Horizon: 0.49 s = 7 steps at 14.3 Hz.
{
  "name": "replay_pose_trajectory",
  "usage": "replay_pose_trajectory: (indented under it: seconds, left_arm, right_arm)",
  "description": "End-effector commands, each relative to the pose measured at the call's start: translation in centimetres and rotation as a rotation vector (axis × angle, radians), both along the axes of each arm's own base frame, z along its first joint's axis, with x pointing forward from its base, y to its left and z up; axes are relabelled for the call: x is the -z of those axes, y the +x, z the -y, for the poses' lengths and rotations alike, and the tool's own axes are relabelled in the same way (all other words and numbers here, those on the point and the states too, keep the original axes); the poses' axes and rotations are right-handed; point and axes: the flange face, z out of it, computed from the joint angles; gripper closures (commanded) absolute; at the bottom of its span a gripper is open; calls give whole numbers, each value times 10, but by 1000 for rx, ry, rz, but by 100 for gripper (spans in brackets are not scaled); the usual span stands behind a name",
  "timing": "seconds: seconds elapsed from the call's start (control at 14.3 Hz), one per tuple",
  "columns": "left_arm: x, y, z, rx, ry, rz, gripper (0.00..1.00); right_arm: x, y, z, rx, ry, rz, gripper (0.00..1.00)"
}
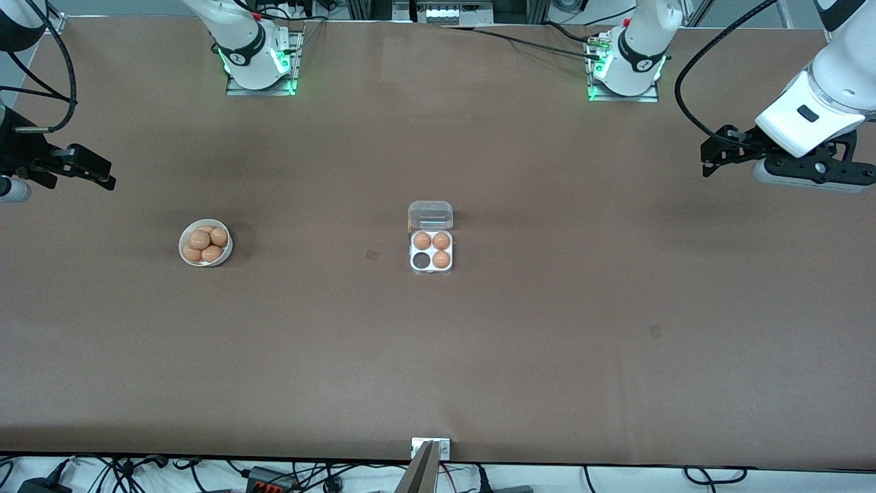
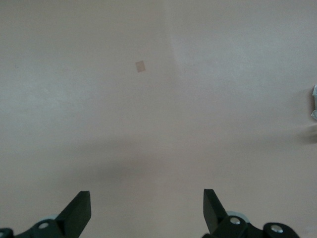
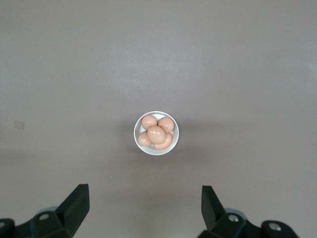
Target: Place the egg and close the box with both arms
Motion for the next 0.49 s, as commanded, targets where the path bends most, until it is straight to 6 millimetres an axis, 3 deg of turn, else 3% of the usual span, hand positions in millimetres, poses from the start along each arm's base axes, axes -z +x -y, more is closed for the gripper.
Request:
replay_pose_trajectory:
  seconds: [0.0, 0.28, 0.42]
  left_arm:
    - [-4, 3, -1, -9, -4, -7, 0]
    - [-4, 3, -1, -9, -4, -7, 0]
    - [-4, 3, -1, -9, -4, -7, 0]
  right_arm:
    - [0, -7, 1, 3, -13, -1, 0]
    - [8, -2, 1, 1, -13, -14, 0]
    - [37, 11, 3, 2, -14, -58, 0]
